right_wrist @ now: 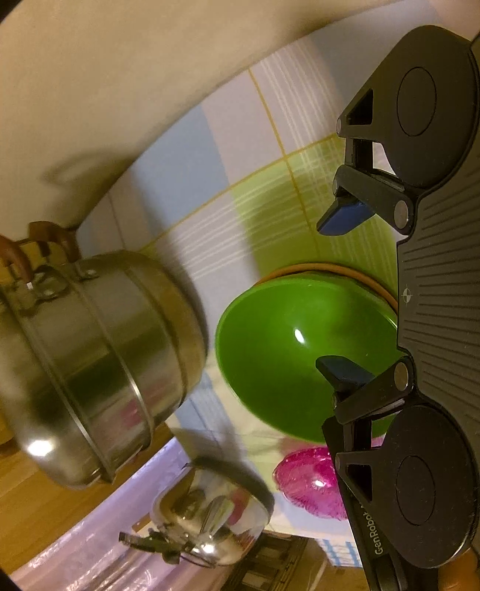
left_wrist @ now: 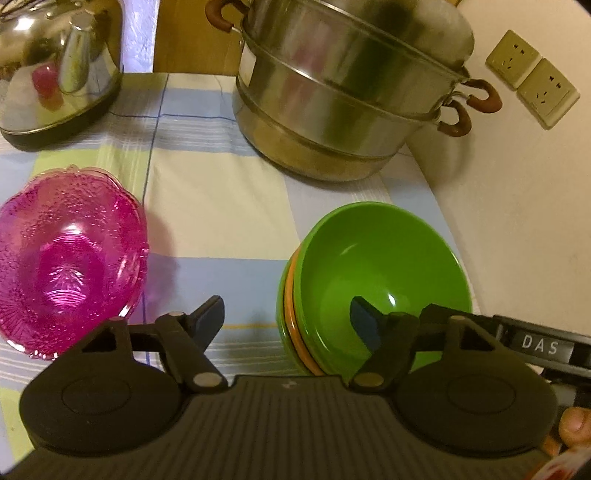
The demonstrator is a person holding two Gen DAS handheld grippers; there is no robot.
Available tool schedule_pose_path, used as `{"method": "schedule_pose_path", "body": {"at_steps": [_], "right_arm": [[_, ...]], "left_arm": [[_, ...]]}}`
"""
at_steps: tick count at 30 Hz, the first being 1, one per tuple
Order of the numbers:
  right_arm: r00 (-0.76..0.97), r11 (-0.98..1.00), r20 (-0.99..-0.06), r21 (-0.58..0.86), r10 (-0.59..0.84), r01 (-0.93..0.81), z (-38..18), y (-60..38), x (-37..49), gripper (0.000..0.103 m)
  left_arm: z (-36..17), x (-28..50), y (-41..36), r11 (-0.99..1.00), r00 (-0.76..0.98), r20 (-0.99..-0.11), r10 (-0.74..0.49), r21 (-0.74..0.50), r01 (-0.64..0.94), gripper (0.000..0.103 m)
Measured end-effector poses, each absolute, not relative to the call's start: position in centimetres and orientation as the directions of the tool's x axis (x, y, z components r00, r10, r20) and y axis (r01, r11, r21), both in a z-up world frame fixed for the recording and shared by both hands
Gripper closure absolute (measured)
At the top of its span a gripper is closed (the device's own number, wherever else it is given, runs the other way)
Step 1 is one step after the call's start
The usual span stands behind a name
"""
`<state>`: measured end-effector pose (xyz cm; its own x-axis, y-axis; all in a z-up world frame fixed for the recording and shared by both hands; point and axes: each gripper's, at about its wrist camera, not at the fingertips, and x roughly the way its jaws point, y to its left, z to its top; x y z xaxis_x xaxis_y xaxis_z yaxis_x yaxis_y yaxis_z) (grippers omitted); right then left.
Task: Organize plates and bowls
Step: 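Move both tools to the bowl stack and close them on its rim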
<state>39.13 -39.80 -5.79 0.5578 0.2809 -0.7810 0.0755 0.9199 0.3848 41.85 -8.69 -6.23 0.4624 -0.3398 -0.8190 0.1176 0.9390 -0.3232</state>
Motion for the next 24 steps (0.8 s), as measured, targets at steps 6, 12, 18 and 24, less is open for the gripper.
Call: {"method": "schedule_pose_path", "body": {"at_steps": [6,12,18,24], "right_arm": [[0.534,0.918,-0.799,0.384,0.277,0.099,-7.1,-39.9,39.9,0.045],[0.515,0.918,-0.809,0.385,0.283,0.1,-8.0,-39.9,40.3,0.056],[0.509,0.917,-0.812,0.385,0.285,0.102,-8.3,-39.8,40.5,0.067],[0.502,0.917,-0.818,0.383,0.28,0.113,-8.7,-39.8,40.7,0.072]], "left_arm": [[-7.5,42.9,-9.2,0.933,0.421,-0.834,-0.357,-0.339,0.121,0.048],[-8.1,43.3,-9.4,0.926,0.403,-0.835,-0.375,-0.358,0.119,0.062],[-8.5,43.5,-9.7,0.924,0.39,-0.838,-0.381,-0.364,0.12,0.075],[-8.5,43.5,-9.9,0.928,0.39,-0.843,-0.37,-0.35,0.123,0.076]]}}
